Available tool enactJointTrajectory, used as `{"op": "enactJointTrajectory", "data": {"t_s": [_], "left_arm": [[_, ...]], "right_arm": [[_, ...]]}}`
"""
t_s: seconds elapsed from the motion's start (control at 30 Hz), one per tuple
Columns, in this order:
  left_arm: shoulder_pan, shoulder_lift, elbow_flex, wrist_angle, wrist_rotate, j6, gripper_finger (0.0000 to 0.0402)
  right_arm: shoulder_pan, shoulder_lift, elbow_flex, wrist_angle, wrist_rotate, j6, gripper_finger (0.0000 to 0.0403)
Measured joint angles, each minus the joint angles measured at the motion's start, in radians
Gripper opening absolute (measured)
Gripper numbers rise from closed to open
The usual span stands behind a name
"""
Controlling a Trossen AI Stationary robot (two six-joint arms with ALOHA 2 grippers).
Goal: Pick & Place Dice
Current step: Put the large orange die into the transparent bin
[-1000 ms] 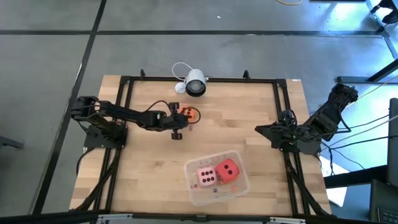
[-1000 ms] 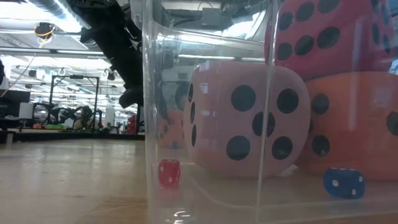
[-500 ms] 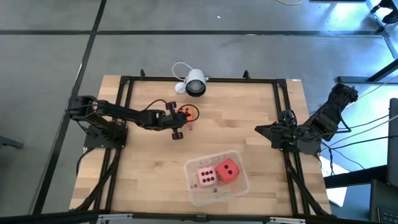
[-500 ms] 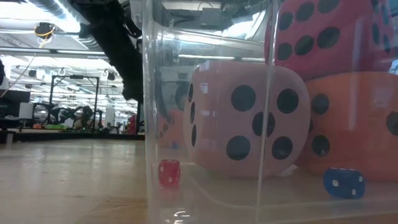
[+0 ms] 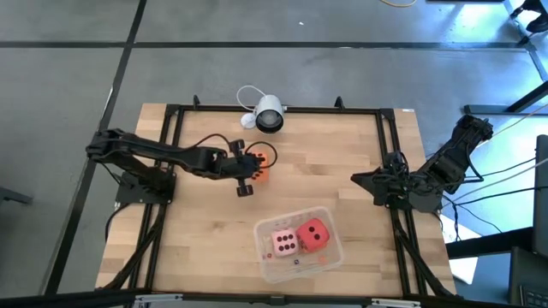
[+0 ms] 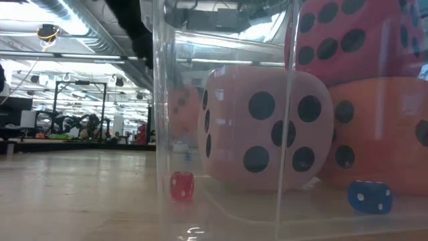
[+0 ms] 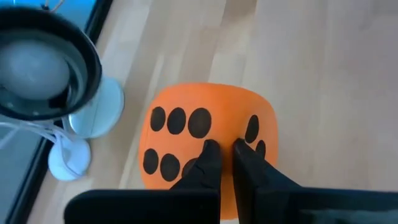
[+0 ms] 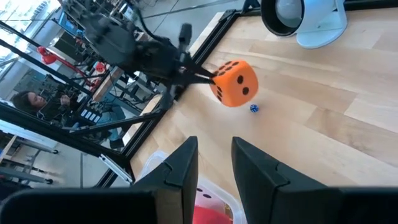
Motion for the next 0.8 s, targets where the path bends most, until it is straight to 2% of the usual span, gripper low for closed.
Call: {"op": "enactJointTrajectory", "data": {"t_s": [0.2,0.47,0.67,0.8], "left_arm": [[-0.042,-0.007,0.151,-0.115,0.001,-0.021,0.0001],[-0.148,-0.009,0.36,-0.187,0.086,-0.044,0.0001],[-0.256,-0.009,0.445,-0.172,0.103,-0.07,0.0001],[-0.329,-0.01,0.452,-0.11,0.126,-0.081,0.0001]], "right_arm": [[0.0,0.0,0.0,0.0,-0.006,0.0,0.0097],[0.0,0.0,0.0,0.0,-0.006,0.0,0.0098],[0.0,0.0,0.0,0.001,-0.007,-0.001,0.0098],[0.0,0.0,0.0,0.0,-0.009,-0.001,0.0098]]}}
